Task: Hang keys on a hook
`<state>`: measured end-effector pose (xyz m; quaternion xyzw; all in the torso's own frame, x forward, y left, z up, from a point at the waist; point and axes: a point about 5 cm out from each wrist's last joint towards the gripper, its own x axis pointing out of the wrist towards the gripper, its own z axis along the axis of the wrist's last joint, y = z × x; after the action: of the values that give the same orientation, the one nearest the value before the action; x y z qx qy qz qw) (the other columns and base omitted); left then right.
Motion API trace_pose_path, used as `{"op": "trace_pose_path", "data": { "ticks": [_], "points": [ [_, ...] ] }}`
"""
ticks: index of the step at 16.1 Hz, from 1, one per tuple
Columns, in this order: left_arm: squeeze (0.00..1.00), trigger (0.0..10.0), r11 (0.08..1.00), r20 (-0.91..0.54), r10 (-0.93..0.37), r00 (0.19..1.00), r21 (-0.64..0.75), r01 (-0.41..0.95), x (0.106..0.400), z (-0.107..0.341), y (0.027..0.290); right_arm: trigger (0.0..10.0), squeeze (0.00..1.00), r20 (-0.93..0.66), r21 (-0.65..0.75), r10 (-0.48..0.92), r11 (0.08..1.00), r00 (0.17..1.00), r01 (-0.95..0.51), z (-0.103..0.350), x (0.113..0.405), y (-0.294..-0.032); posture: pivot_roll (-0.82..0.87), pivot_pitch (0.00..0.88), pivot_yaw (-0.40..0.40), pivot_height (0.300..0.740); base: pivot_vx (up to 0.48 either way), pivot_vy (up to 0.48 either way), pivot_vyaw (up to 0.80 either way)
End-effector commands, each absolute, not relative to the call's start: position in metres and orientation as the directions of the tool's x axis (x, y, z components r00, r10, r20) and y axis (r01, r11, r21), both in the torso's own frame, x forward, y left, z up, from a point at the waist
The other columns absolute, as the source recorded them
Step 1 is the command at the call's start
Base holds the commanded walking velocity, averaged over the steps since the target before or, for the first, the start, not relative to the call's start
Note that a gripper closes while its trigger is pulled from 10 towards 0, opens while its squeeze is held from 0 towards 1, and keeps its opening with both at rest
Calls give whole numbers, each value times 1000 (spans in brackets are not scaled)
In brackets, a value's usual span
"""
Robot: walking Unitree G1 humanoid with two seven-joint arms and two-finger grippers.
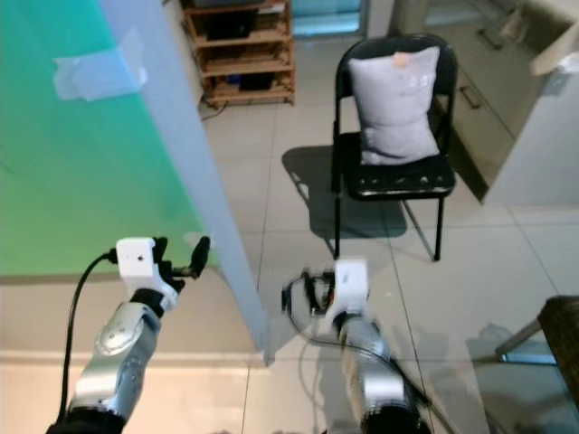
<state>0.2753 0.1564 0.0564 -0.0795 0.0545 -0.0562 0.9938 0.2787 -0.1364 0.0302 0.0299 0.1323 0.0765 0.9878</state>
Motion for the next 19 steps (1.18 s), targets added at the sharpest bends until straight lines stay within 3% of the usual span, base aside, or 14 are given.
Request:
{"op": "trace_pose_path", "data": {
  "ticks": [1, 3, 6, 8, 10, 11, 15, 19],
  "points": [
    [0, 10000, 992, -116, -79, 990, -106, 66, 274, 51, 166, 10000, 0, -174, 66, 147, 988, 974, -138, 47, 286, -139, -216, 0, 111, 740, 0, 0, 0],
    [0, 10000, 992, -143, -79, 987, -113, 63, 268, 44, 164, 10000, 0, -179, 45, 155, 988, 972, -149, 46, 286, -144, -209, 0, 96, 740, 0, 0, 0],
    [0, 10000, 992, -143, -105, 984, -84, 94, 250, 36, 164, 10000, 0, -127, -92, 110, 988, 986, -122, 53, 279, -168, -229, 0, 49, 740, 0, 0, 0],
    [0, 10000, 981, -85, -195, 977, -41, 192, 237, 41, 158, 10000, 0, -98, -130, 47, 990, 994, -60, 61, 268, -198, -231, 0, 44, 740, 0, 0, 0],
    [0, 10000, 955, -69, -297, 953, -13, 296, 242, 59, 142, 10000, 0, -106, -119, -23, 993, 994, 11, 54, 261, -211, -231, 0, 61, 740, 0, 0, 0],
    [0, 10000, 949, -7, -315, 949, 5, 315, 251, 79, 137, 10000, 0, -97, -106, -21, 994, 995, 10, 48, 256, -204, -231, 0, 87, 740, 0, 0, 0],
    [0, 10000, 950, -12, -310, 951, 17, 311, 258, 80, 137, 10000, 0, -91, -33, 58, 998, 994, -61, 46, 260, -168, -228, 0, 103, 740, 0, 0, 0],
    [0, 10000, 955, -71, -292, 954, 28, 294, 256, 69, 136, 10000, 0, -89, -16, 63, 998, 994, -65, 48, 271, -164, -238, 0, 107, 740, 0, 0, 0]
  ]
}}
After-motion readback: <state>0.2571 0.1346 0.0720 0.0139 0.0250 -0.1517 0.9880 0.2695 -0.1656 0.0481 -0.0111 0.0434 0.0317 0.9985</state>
